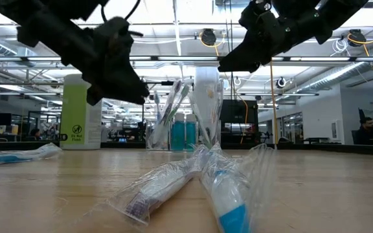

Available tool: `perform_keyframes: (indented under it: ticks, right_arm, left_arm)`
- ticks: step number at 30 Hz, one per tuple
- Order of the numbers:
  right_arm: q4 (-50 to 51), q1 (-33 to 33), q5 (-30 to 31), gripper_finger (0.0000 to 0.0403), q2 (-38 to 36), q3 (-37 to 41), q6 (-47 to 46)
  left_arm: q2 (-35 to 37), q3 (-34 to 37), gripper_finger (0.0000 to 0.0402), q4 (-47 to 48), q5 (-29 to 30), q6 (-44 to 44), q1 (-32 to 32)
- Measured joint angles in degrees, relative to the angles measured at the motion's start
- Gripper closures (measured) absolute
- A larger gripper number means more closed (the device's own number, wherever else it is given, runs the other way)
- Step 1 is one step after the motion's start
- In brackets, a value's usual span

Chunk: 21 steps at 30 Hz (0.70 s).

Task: Pick & Place toothbrushing station
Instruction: Put the right blue toothbrush into the transparent organizer

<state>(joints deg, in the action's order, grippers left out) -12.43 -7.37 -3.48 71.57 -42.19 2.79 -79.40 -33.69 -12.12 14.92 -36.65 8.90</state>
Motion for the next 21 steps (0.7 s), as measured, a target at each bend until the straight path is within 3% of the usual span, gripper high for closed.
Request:
perform_keyframes:
  ticks: [4, 8, 13, 21]
  right_arm:
    - [0.6, 1.5, -5.5, 0.0232, 0.0, 0.0, -3.1]
    - [1.0, 7.1, -7.2, 0.0232, 1.3, 0.0, -2.8]
    - [0.7, 14.0, -7.0, 0.0232, 4.8, 0.0, -2.7]
    - [-1.6, 22.1, 2.2, 0.0232, 13.2, 0.0, -6.6]
  left_arm:
    - [-0.2, 0.0, 0.0280, -2.8, 0.4, -1.4, 2.9]
    - [-0.2, 0.0, 0.0280, -4.7, 0.6, -2.4, 4.9]
    - [-0.2, 0.0, 0.0280, -4.6, 5.3, -2.3, 6.0]
    - [-0.2, 0.0, 0.0279, -5.0, 6.6, -0.8, 5.8]
